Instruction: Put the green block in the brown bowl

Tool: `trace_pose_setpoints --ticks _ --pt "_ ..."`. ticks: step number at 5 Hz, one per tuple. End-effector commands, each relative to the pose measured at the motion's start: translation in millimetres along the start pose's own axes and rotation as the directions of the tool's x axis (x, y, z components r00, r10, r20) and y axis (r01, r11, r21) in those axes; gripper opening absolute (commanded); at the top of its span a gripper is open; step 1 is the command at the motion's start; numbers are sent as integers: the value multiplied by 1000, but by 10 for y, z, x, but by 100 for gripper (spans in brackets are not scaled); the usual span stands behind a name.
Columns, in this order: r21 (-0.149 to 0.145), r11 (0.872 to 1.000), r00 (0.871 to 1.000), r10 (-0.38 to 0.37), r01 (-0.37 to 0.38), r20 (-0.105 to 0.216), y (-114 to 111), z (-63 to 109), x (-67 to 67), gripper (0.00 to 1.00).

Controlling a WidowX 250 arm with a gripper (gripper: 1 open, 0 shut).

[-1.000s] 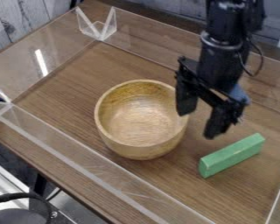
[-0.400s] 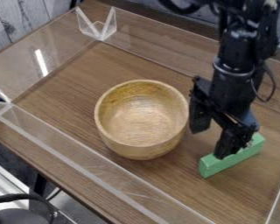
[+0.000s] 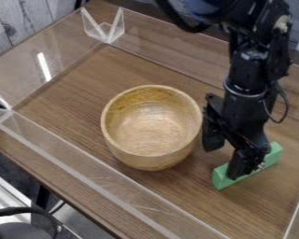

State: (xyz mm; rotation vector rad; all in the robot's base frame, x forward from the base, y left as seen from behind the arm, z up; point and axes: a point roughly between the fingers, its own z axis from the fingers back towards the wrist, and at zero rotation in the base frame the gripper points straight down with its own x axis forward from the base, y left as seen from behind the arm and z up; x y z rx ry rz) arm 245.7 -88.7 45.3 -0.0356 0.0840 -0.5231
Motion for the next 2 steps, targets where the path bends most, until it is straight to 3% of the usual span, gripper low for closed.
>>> trace_pose_setpoints --ticks 1,2 --pt "8 1000 998 -28 28 58 -4 45 85 100" --pt "8 999 996 -38 37 76 6 10 96 100"
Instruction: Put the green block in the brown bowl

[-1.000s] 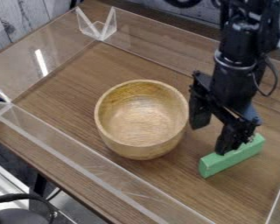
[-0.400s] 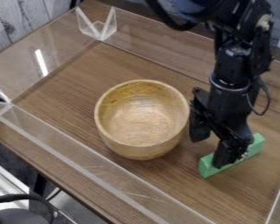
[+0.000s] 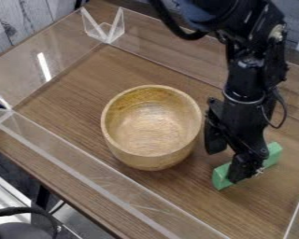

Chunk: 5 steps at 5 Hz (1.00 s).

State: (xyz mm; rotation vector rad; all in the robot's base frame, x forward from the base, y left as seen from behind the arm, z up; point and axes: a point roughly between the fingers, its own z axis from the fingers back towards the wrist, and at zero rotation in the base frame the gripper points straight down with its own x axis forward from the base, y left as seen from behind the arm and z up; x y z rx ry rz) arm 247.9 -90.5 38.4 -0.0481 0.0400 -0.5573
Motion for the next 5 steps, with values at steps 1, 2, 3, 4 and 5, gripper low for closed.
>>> trace_pose_setpoints --ticks 1,2,3,4,5 --pt "7 1000 999 -10 10 49 23 37 76 100" --pt "6 1000 998 -15 15 63 36 6 81 100" --pt "4 1000 997 -21 20 81 46 -11 80 100" --pt "3 1000 995 -26 26 100 58 -18 80 0" --pt "-2 1000 991 -30 30 129 72 32 72 0"
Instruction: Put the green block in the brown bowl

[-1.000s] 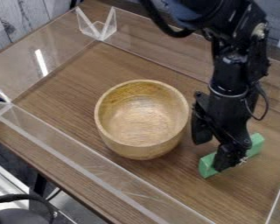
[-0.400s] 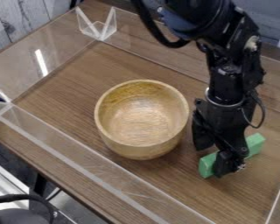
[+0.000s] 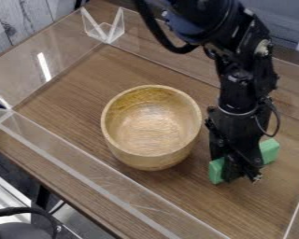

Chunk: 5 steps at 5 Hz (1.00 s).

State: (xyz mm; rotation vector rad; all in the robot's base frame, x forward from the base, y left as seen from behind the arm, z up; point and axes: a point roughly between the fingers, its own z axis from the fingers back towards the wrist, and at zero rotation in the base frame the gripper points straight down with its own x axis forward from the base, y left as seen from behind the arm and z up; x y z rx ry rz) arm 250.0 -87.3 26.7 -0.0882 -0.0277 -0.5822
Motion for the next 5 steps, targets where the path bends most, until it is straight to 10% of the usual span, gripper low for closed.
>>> trace_pose_setpoints --ticks 1,5 --pt "10 1000 997 -9 8 74 25 153 84 0" --pt "21 1000 992 -9 7 125 44 347 80 0"
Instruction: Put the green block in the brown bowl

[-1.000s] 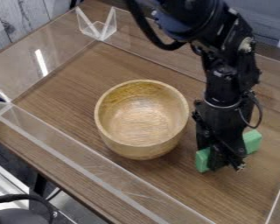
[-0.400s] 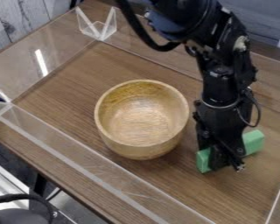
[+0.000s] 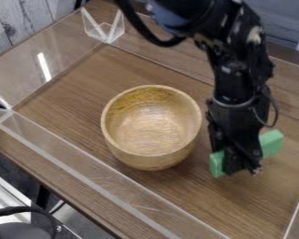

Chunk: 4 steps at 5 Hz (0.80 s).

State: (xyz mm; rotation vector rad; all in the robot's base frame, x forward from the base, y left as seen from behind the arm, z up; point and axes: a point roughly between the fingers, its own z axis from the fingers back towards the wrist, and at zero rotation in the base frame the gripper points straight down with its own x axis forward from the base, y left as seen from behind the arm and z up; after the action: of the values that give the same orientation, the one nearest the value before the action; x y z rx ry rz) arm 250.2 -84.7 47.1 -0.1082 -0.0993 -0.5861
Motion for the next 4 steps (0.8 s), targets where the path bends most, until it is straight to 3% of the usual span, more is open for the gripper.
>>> trace_pose_setpoints --ticks 1,2,4 --pt "54 998 998 20 -23 64 111 368 31 0" --pt "84 994 995 70 -76 70 292 557 -85 0" --pt "103 973 977 202 -208 67 818 656 -470 0"
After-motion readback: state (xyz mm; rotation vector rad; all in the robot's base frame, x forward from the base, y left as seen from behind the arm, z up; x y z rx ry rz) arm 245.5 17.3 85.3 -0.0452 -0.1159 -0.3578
